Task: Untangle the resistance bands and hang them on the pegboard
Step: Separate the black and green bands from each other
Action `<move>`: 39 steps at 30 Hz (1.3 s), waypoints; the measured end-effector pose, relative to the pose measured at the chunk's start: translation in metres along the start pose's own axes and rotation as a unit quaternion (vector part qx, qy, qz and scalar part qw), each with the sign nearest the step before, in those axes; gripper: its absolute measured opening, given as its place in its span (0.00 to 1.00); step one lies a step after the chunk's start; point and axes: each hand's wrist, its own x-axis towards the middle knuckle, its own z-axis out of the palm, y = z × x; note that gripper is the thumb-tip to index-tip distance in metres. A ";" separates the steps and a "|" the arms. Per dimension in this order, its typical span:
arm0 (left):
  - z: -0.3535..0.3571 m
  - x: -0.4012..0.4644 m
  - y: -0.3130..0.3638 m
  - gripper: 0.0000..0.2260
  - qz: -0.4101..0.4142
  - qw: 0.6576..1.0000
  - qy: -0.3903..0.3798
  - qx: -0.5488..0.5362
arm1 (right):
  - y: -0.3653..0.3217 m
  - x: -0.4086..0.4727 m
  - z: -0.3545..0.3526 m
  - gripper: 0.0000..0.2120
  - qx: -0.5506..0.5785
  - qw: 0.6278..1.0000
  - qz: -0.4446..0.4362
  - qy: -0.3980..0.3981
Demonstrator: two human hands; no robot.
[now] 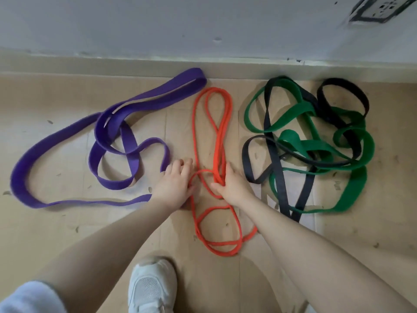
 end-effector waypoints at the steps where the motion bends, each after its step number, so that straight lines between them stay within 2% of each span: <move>1: -0.002 -0.005 -0.007 0.30 0.008 1.000 0.005 -0.004 | -0.007 0.001 0.006 0.35 -0.017 1.000 -0.005 -0.003; 4: 0.001 -0.018 -0.034 0.28 0.027 0.999 0.023 -0.003 | -0.035 -0.002 0.029 0.27 -0.061 0.996 -0.060 -0.001; 6: 0.002 -0.030 -0.051 0.27 -0.007 1.000 -0.007 -0.028 | -0.047 -0.005 0.041 0.24 -0.057 0.996 -0.066 0.013; 9: 0.008 -0.041 -0.060 0.35 -0.039 0.998 -0.054 -0.019 | -0.048 -0.008 0.040 0.26 -0.036 0.998 -0.055 0.024; 13: 0.007 -0.030 -0.028 0.26 0.003 0.997 -0.077 0.018 | -0.024 -0.027 0.004 0.31 0.012 0.996 -0.084 0.027; 16: -0.003 -0.011 0.003 0.23 0.012 0.997 -0.028 0.078 | 0.015 -0.040 -0.043 0.23 -0.113 0.975 -0.118 0.150; 18: -0.015 -0.001 0.022 0.22 0.018 0.997 0.024 0.070 | 0.044 -0.043 -0.076 0.22 -0.173 0.946 -0.108 0.252; 19: -0.022 0.004 0.030 0.21 0.031 0.997 0.052 0.053 | 0.056 -0.042 -0.091 0.22 -0.193 0.937 -0.089 0.278; 21: -0.033 0.013 0.047 0.19 0.072 0.994 0.077 0.026 | 0.079 -0.033 -0.115 0.24 -0.211 0.944 -0.030 0.253; 23: -0.038 0.021 0.063 0.18 0.118 0.991 0.060 0.032 | 0.098 -0.024 -0.131 0.24 -0.204 0.965 0.021 0.163; 25: -0.041 0.027 0.079 0.20 0.136 0.990 0.028 0.034 | 0.111 -0.020 -0.136 0.24 -0.223 0.970 0.042 0.083; 28: -0.043 0.031 0.103 0.24 0.143 0.990 -0.013 0.007 | 0.120 -0.024 -0.122 0.20 -0.281 0.952 0.039 0.113; 31: -0.041 0.032 0.125 0.29 0.157 0.987 -0.016 -0.017 | 0.126 -0.038 -0.099 0.13 -0.307 0.941 0.014 0.142; 33: -0.041 0.032 0.141 0.32 0.173 0.985 -0.016 -0.015 | 0.129 -0.056 -0.091 0.10 -0.273 0.950 -0.011 0.150; 36: -0.041 0.028 0.165 0.34 0.190 0.978 -0.080 -0.031 | 0.128 -0.088 -0.095 0.09 -0.127 0.972 -0.007 0.197; 38: -0.041 0.016 0.179 0.28 0.160 0.960 -0.121 -0.197 | 0.124 -0.109 -0.101 0.08 -0.017 0.984 -0.012 0.177; 39: -0.041 0.007 0.185 0.22 0.126 0.929 -0.137 -0.319 | 0.119 -0.120 -0.102 0.07 0.014 0.989 -0.032 0.146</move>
